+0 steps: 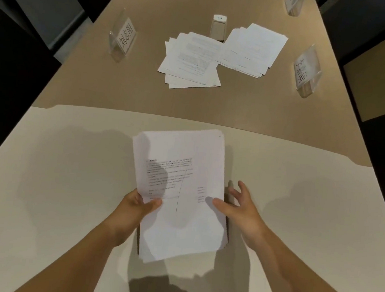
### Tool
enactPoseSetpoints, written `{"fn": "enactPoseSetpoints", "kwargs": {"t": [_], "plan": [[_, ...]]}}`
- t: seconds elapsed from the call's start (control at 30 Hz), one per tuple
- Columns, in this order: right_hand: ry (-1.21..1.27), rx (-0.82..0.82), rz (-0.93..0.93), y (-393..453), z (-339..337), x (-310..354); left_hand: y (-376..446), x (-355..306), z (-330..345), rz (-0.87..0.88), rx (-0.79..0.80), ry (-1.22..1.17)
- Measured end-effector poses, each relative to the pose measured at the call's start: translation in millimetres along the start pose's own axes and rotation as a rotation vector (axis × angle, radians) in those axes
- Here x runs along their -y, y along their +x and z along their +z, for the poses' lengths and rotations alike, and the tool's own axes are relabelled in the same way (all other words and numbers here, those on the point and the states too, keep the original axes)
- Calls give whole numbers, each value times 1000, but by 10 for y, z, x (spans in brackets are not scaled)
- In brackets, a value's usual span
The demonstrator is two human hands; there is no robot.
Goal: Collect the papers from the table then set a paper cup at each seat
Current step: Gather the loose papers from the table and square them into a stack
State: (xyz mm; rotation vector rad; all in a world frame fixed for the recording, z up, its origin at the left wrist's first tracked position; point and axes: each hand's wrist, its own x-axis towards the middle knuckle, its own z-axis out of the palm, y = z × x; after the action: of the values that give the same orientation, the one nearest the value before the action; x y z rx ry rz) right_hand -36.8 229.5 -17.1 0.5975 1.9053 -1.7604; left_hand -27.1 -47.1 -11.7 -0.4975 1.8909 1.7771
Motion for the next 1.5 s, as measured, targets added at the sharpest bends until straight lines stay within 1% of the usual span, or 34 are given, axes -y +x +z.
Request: {"fn": "enactPoseSetpoints", "kwargs": {"t": [0.07,0.13,0.17,0.23,0.3,0.37,0.43,0.53,0.67,0.73,0.77,0.87,0.93,1.1,1.33,1.5], "plan": [[101,113,-27,17,-63,115,-4,-53,-79,24,29,3],[89,192,-88,-9,-37,252,0,-135,-96,87,39,-22],[46,182,-127,-29,-4,307,4,-175,-82,128,17,-27],[-3,94,-220,-84,71,405,11,-260,-17,200,-74,-28],[45,15,-319,-143,151,452,21,-319,66,264,-149,-20],[118,-73,-374,-199,216,426,29,-333,143,313,-192,10],[122,-135,-373,-247,257,330,6,-297,222,311,-185,9],[32,-107,-328,-300,309,191,-20,-220,345,278,-187,-55],[-2,-165,-320,-304,316,265,-53,-333,395,264,-298,-22],[-44,-177,-347,-319,271,399,-112,-434,295,256,-309,16],[-68,-150,-373,-343,244,480,-164,-472,216,253,-281,22],[-115,19,-461,-460,260,696,-439,-536,-49,274,-219,17],[-129,93,-495,-506,366,821,-642,-548,-206,299,-209,-22],[-209,240,-596,-700,886,1187,-1190,-568,-653,353,-370,-51],[-228,360,-746,-1218,1710,1680,-1968,-709,-1336,491,-462,-170],[-256,453,-869,-1739,2769,1940,-2746,-648,-2259,587,-520,-209]]}}
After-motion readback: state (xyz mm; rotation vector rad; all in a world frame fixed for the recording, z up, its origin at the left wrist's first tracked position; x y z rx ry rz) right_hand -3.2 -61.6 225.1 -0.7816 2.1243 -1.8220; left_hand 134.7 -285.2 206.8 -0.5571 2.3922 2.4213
